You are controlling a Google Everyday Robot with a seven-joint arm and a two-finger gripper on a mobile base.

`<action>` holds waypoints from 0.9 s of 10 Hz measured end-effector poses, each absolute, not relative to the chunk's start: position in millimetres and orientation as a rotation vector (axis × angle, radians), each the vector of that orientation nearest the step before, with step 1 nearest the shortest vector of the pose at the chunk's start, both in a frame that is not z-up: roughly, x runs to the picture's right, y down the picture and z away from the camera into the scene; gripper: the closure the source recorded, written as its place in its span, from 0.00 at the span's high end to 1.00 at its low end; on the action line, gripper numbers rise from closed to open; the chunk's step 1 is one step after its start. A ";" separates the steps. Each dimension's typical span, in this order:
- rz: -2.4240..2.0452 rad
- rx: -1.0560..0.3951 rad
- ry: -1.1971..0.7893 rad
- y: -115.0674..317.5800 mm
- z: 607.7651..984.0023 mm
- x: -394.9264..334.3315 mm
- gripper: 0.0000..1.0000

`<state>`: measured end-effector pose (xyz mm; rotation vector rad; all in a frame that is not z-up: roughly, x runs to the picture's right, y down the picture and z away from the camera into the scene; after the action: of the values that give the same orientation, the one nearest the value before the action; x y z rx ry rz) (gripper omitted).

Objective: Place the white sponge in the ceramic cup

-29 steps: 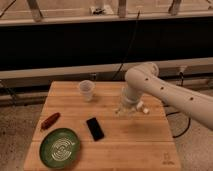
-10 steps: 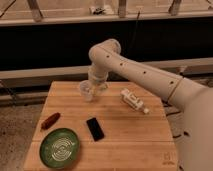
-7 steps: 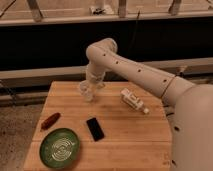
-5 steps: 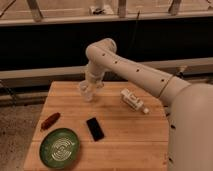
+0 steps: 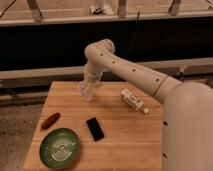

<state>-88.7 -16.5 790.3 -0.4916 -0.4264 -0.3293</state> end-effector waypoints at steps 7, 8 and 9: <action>-0.321 -0.486 -0.432 -20.6 803.9 -93.9 0.00; -0.318 -0.485 -0.432 -21.3 805.7 -93.6 0.00; -0.316 -0.484 -0.432 -22.1 806.7 -93.6 0.00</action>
<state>-93.6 -22.1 806.7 -0.4841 -0.4318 -0.3157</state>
